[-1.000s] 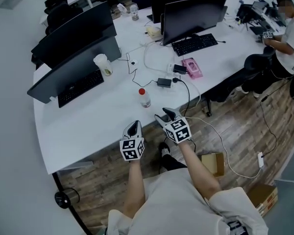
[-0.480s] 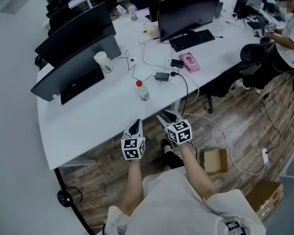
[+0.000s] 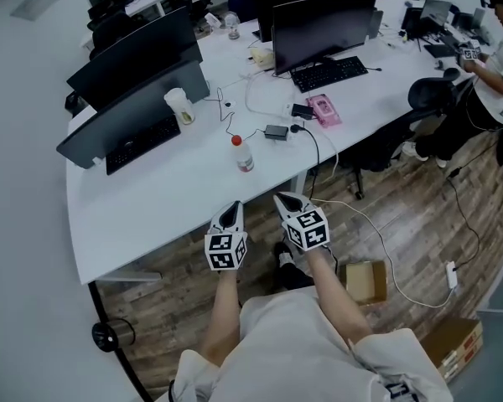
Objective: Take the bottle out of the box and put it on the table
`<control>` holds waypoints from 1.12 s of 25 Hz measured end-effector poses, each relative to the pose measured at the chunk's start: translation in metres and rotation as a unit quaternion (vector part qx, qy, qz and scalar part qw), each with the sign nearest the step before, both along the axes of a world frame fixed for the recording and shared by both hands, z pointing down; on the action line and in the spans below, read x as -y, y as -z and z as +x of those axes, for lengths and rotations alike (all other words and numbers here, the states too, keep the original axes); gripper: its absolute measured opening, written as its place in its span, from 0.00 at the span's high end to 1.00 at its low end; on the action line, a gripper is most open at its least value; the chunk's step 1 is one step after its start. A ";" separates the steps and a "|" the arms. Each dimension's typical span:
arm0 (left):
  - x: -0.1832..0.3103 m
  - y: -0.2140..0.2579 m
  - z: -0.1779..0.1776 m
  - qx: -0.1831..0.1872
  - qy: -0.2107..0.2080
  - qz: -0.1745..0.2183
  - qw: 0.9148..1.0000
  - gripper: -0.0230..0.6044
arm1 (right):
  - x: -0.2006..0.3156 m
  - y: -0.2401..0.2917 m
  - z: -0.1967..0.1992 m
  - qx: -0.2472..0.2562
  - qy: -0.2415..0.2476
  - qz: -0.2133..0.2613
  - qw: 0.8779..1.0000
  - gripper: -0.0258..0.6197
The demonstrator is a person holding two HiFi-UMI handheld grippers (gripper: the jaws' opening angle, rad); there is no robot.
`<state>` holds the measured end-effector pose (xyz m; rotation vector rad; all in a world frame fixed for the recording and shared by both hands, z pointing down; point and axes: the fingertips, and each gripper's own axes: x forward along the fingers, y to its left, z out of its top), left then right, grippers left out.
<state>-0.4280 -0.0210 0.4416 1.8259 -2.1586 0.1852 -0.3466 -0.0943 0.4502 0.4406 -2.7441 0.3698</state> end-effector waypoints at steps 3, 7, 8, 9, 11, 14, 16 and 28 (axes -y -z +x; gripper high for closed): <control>0.000 0.002 0.005 -0.002 0.000 0.002 1.000 0.94 | 0.000 0.008 0.002 0.007 0.002 0.001 1.000 0.90; -0.001 -0.002 0.002 -0.001 0.003 -0.001 1.000 0.94 | -0.003 0.010 -0.005 0.009 0.011 0.006 1.000 0.90; -0.002 -0.004 0.002 -0.002 0.003 -0.002 1.000 0.94 | -0.003 0.008 -0.006 0.008 0.012 0.006 1.000 0.90; -0.003 -0.005 0.002 -0.003 0.003 -0.002 1.000 0.94 | -0.004 0.006 -0.007 0.006 0.012 0.006 1.000 0.90; -0.006 -0.007 0.002 -0.005 0.002 -0.004 1.000 0.94 | -0.008 0.003 -0.008 0.002 0.014 0.004 1.000 0.90; -0.010 -0.007 0.001 -0.010 -0.003 -0.006 1.000 0.94 | -0.014 0.004 -0.012 -0.001 0.018 0.006 1.000 0.90; -0.010 -0.007 -0.001 -0.012 -0.004 -0.007 1.000 0.94 | -0.017 0.004 -0.015 -0.003 0.019 0.006 1.000 0.90; -0.010 -0.010 -0.002 -0.034 -0.006 0.001 0.999 0.94 | -0.014 -0.001 -0.015 -0.004 0.007 -0.013 1.000 0.90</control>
